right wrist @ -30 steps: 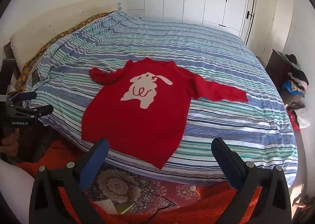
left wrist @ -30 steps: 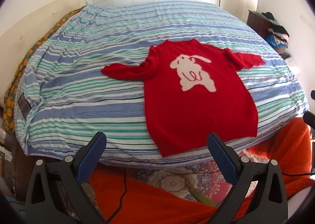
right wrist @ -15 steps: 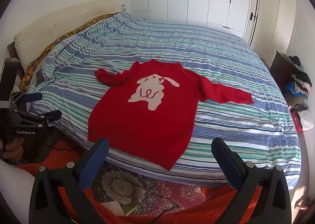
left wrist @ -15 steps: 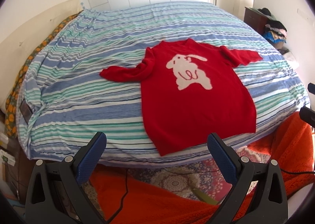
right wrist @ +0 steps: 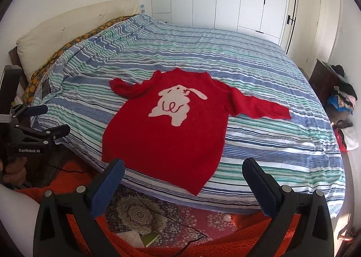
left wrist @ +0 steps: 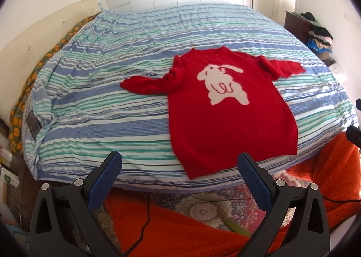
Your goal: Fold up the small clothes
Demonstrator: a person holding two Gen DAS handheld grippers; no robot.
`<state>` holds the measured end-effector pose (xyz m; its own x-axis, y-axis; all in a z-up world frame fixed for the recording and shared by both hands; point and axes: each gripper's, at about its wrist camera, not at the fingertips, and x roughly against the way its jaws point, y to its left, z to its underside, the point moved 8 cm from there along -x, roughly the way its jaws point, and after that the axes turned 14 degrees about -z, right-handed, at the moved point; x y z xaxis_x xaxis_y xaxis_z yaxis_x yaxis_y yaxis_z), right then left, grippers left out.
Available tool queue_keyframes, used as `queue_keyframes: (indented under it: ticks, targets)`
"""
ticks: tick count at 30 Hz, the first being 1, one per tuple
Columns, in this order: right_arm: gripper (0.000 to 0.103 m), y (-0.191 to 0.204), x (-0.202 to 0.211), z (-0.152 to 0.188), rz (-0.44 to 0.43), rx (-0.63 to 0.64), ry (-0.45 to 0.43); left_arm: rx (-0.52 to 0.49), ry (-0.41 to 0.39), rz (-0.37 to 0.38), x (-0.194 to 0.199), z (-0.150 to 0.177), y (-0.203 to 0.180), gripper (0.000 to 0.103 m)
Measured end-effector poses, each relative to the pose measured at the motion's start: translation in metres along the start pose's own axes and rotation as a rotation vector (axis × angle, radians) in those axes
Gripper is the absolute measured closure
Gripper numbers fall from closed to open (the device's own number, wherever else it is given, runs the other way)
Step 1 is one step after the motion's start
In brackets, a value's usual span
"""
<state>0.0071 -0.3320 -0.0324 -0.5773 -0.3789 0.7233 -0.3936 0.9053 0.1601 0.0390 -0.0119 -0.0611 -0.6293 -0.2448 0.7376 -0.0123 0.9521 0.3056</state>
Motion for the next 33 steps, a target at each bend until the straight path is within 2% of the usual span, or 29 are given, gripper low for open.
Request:
queue_keyframes:
  ticks: [33]
  targets:
    - [0.000, -0.003, -0.001, 0.005, 0.005, -0.014, 0.008, -0.036, 0.026, 0.005, -0.005, 0.007, -0.008, 0.001]
